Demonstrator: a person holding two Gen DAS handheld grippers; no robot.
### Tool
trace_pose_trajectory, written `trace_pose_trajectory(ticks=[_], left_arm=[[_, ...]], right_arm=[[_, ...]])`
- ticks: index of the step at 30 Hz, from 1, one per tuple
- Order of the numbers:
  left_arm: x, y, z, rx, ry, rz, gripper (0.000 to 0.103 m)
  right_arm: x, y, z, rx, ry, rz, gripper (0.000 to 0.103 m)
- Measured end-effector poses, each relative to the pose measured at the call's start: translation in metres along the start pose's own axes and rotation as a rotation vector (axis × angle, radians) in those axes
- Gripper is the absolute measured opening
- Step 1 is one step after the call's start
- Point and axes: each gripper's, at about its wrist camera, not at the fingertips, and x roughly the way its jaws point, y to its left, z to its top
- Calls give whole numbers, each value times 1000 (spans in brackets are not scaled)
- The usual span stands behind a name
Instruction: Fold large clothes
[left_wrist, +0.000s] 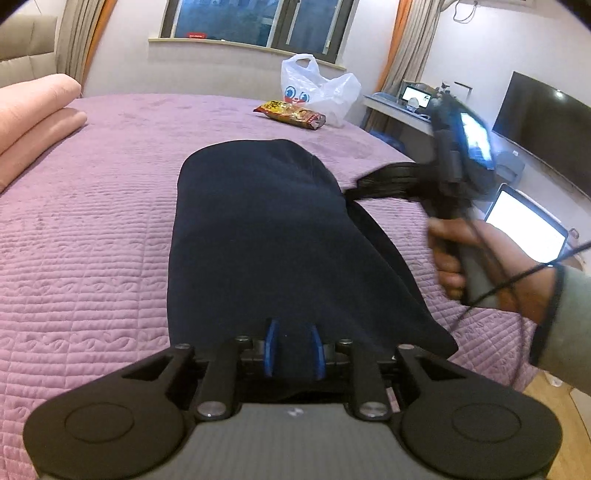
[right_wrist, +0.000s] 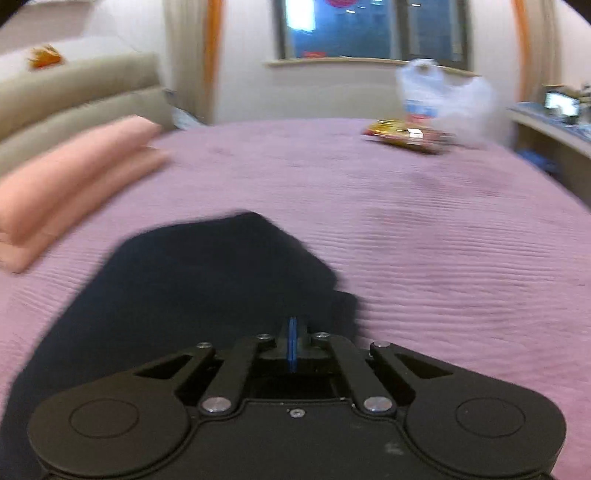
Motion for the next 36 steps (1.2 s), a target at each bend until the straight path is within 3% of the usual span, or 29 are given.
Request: trace_pose_trajectory(ticks=[1, 4, 9, 10, 11, 14, 16, 17, 22, 26, 36], left_arm=[[-3, -2, 1, 1, 0, 6, 24], [-17, -12, 6, 6, 2, 2, 24], [-57, -40, 12, 47, -35, 59, 35], [-66, -46, 14, 54, -51, 83, 36], [-76, -52, 16, 59, -71, 118, 36], [-111, -73, 28, 51, -159, 272, 38], [-128, -83, 40, 39, -185, 324, 45], [-137, -87, 46, 33, -191, 338, 53], [-175, -103, 63, -17, -237, 374, 80], [-192, -111, 60, -39, -244, 422, 83], [-210, -108, 55, -48, -218, 410, 86]], right_arm=[[-10, -5, -1, 17, 12, 6, 6], [-53, -7, -4, 40, 7, 48, 7], [-138, 14, -15, 4, 18, 104, 12], [-151, 17, -18, 7, 29, 102, 21], [-165, 22, -19, 13, 45, 106, 37], [-205, 33, -20, 40, 36, 140, 67], [-228, 41, -17, 46, 22, 150, 71], [-239, 46, -14, 51, 17, 148, 76], [-275, 69, 0, 36, 12, 76, 80], [-292, 81, -1, 10, 4, 16, 81], [-303, 90, -13, 28, 35, 4, 81]])
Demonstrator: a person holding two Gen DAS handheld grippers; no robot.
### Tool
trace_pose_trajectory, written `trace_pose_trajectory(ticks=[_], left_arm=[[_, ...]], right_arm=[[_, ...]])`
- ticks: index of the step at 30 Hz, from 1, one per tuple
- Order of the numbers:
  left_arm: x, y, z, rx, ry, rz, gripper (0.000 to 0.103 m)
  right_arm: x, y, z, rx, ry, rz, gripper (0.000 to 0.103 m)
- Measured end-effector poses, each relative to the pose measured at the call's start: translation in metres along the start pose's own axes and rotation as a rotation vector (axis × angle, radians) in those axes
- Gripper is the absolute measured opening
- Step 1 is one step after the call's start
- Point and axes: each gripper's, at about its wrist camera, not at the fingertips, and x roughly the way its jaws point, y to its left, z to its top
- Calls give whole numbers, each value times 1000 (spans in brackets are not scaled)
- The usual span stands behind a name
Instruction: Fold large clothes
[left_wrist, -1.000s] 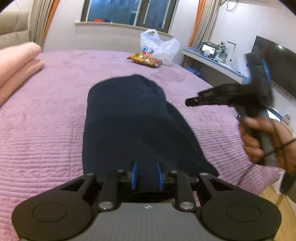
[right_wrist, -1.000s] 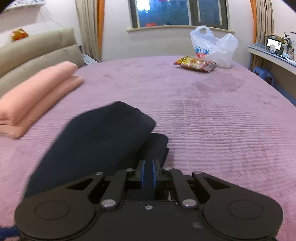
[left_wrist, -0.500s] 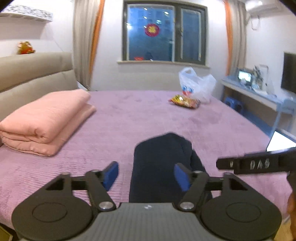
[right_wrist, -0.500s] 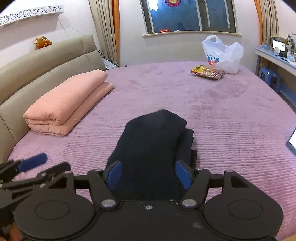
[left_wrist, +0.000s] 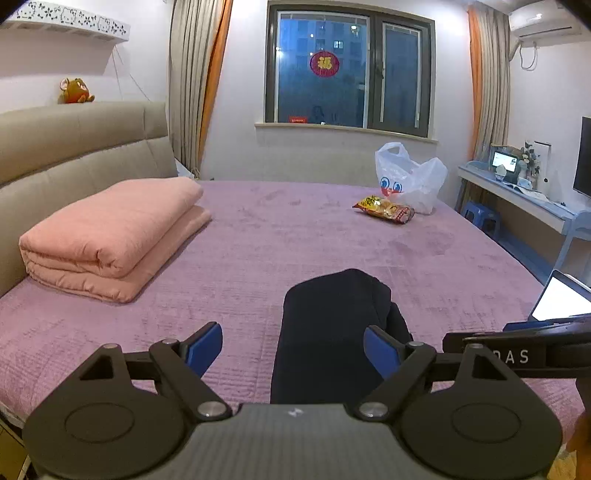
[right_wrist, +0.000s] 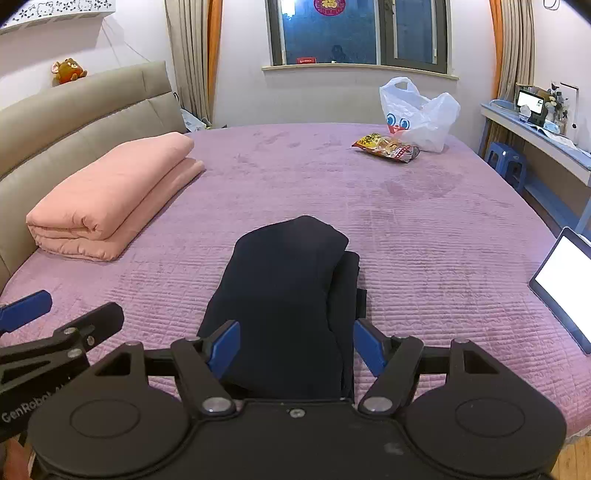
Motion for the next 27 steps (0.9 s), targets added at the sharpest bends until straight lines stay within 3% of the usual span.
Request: trace_pose_trajectory(ticks=[17, 27], left_arm=[[-5, -4, -6, 25, 37, 16, 87], [8, -10, -9, 31, 103, 1, 88]], right_arm=[[-6, 5, -6, -2, 9, -2, 81], [-7, 0, -4, 12, 5, 1, 81]])
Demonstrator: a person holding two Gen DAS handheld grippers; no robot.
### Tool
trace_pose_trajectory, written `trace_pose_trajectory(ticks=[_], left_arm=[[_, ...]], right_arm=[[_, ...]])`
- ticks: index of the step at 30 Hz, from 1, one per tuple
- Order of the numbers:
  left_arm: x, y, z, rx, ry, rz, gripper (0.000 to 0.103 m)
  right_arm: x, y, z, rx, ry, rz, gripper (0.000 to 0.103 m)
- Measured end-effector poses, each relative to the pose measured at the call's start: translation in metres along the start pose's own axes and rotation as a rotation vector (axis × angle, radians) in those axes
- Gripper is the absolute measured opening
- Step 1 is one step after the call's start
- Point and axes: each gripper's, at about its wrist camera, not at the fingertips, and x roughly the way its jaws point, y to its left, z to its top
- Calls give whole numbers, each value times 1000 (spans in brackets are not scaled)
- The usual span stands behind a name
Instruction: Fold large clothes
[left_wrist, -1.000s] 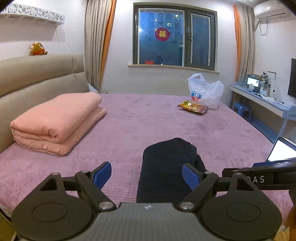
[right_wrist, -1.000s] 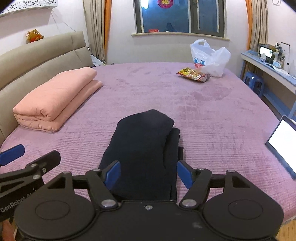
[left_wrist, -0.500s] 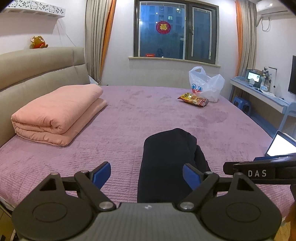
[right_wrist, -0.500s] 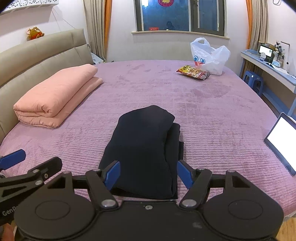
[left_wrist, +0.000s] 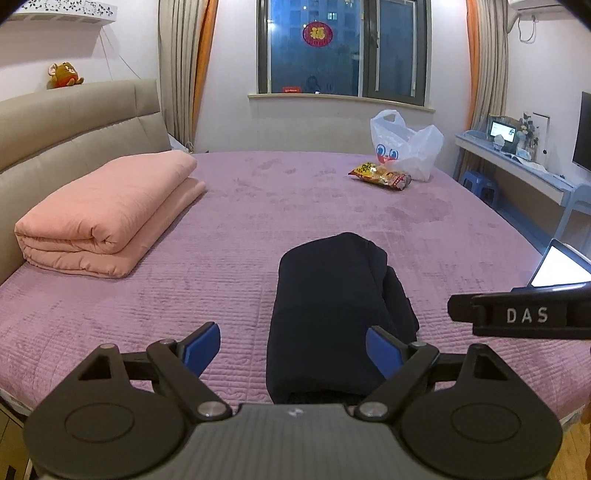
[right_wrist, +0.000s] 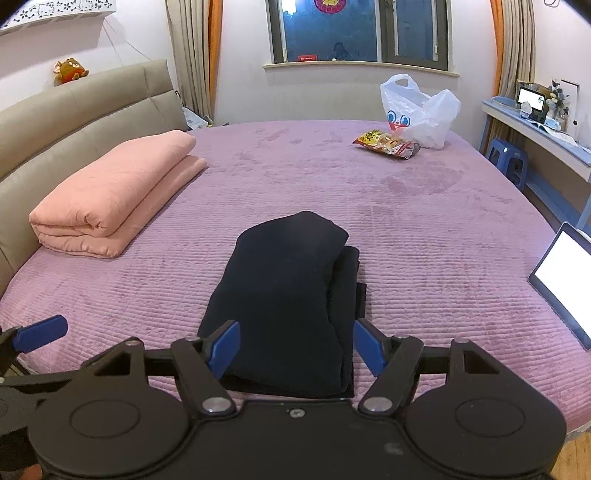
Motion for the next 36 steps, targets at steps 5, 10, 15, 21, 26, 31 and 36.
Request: trace_pose_trajectory(ticks=[5, 10, 15, 21, 26, 31, 36], left_arm=[[0, -1, 0, -3, 6, 11, 88], [-1, -2, 0, -4, 5, 19, 88], [-1, -4, 0, 2, 6, 23, 88], [0, -3, -1, -9, 27, 10, 88], [-1, -4, -3, -8, 25, 13, 88], [-2, -4, -5, -10, 27, 17, 88], [-3, -4, -5, -7, 23, 20, 88]], right_arm=[[2, 0, -1, 8, 10, 1, 81], [0, 0, -1, 3, 10, 7, 81], [0, -2, -1, 2, 21, 27, 81], [-1, -5, -3, 1, 25, 33, 81], [-2, -6, -3, 4, 27, 32, 81], [-2, -5, -4, 1, 30, 35, 81], [-2, -3, -7, -5, 36, 35, 81]])
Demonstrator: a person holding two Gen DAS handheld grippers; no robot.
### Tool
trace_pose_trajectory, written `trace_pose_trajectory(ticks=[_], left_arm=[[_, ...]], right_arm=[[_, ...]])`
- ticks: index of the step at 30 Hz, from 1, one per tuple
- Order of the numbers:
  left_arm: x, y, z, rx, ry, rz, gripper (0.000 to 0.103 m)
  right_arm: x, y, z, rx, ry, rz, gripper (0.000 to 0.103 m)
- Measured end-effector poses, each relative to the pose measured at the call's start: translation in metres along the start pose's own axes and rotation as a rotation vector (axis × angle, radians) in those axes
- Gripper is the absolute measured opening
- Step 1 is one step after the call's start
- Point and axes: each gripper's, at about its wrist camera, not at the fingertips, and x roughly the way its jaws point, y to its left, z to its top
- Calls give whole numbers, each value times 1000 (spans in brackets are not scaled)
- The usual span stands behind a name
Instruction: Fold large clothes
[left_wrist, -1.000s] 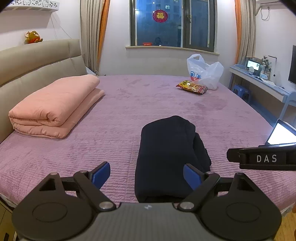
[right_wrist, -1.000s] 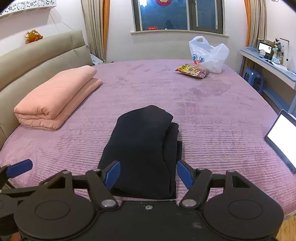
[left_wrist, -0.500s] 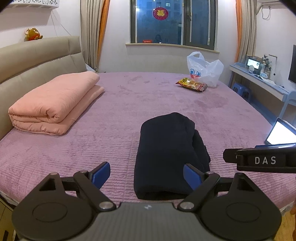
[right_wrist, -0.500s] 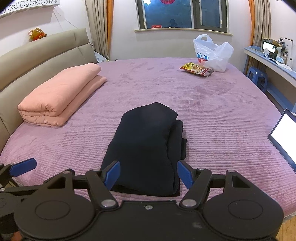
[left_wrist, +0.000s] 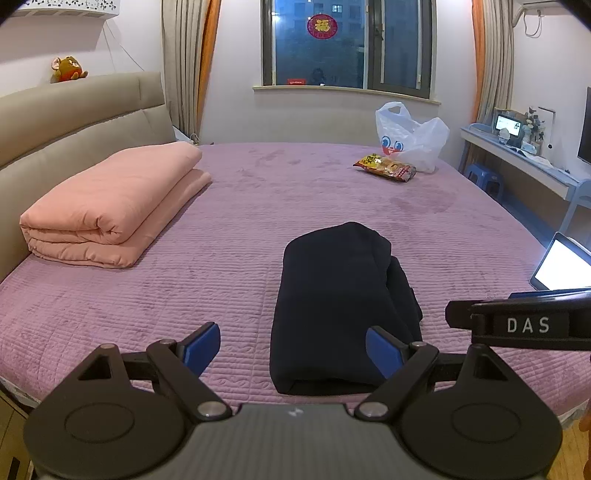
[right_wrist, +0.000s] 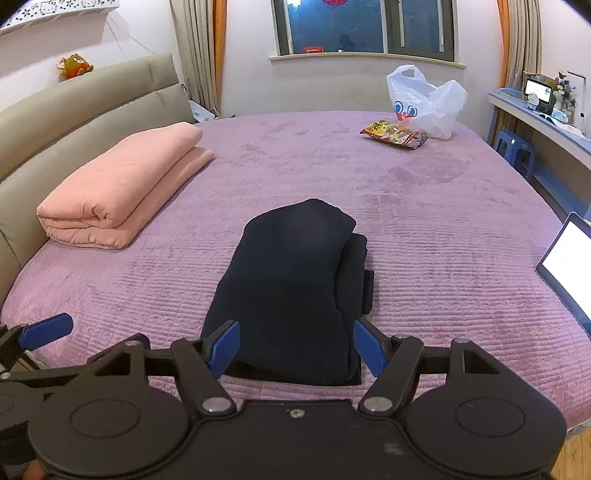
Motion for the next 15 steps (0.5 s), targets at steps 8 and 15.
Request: trace_pose_trajectory(ticks=[8, 15], left_arm=[[-1, -1, -1, 3, -1, 5, 88], [-1, 1, -2, -2, -3, -6, 88]], right_arm=[[1, 0, 0, 1, 1, 0, 81], [2, 0, -1, 9, 6, 0, 81]])
